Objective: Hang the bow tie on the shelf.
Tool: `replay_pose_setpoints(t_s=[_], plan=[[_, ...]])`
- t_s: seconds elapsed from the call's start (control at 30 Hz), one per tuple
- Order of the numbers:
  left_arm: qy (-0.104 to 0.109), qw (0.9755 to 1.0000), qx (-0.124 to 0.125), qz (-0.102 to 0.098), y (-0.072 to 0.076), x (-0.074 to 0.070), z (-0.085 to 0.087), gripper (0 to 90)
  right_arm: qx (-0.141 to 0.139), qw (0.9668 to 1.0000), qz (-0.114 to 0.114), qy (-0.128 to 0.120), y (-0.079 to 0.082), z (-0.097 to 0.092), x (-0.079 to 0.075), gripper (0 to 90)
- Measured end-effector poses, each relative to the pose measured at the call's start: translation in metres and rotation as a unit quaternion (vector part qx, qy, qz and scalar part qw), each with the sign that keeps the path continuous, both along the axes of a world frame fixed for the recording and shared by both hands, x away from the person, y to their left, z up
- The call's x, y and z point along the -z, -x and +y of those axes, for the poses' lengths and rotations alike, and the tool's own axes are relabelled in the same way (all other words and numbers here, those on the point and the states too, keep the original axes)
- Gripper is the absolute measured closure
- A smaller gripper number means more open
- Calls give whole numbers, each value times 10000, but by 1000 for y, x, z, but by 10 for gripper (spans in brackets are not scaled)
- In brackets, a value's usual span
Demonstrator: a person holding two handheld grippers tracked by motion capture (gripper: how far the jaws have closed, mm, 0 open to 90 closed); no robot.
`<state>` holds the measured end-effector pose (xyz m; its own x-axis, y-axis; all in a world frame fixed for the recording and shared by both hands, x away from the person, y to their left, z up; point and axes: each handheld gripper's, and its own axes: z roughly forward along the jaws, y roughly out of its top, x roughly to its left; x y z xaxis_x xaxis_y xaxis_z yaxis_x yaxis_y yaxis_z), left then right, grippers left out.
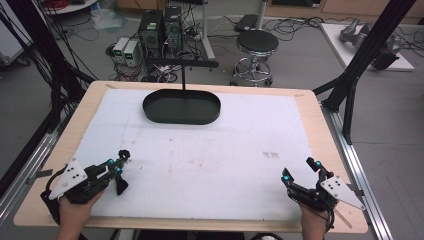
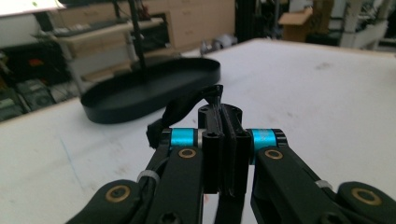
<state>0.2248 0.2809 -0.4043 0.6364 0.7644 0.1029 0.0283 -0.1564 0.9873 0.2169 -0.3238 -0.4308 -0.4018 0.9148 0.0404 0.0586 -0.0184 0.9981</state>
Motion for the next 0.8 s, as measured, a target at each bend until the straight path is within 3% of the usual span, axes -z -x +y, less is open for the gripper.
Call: replay_pose_setpoints(t_s=[0.1,0.17,0.2,0.33,0.37,0.4,0.43,0.53,0.6,0.63,0.7,0.8], plan=[[286,9987,-268,-327,4,-7,-1,869,14,10000,-18,-32,0,-1,0,105],[540,9961,-433,-540,6,-12,-3,869,15,10000,-30,-43,-1,-2,0,105],[540,9961,-433,-540,6,-12,-3,869,14,10000,-17,-59,-1,-2,0,105],[1106,9859,-788,-977,5,-19,-13,869,-3,10000,-4,-76,-2,-1,1,105],[1176,9841,-835,-1037,5,-20,-14,869,-13,10000,-15,-66,-3,-1,1,105],[1176,9841,-835,-1037,5,-20,-14,869,-20,10000,-18,-70,-3,-1,1,106],[1317,9799,-943,-1164,2,-24,-19,869,-23,10000,-15,-82,-3,-1,1,105],[1481,9737,-1075,-1356,-3,-30,-26,869,-27,9999,7,-116,-3,0,1,105],[1609,9695,-1162,-1442,-7,-34,-29,869,-25,10000,-22,-92,-4,-1,1,105],[1609,9695,-1162,-1442,-7,-34,-29,869,-25,10000,-22,-92,-4,-1,1,105],[1787,9634,-1289,-1530,-14,-39,-33,869,-14,9999,3,-148,-3,-1,2,105],[1955,9582,-1380,-1566,-22,-43,-37,869,-23,9999,-1,-165,-3,-2,2,105]])
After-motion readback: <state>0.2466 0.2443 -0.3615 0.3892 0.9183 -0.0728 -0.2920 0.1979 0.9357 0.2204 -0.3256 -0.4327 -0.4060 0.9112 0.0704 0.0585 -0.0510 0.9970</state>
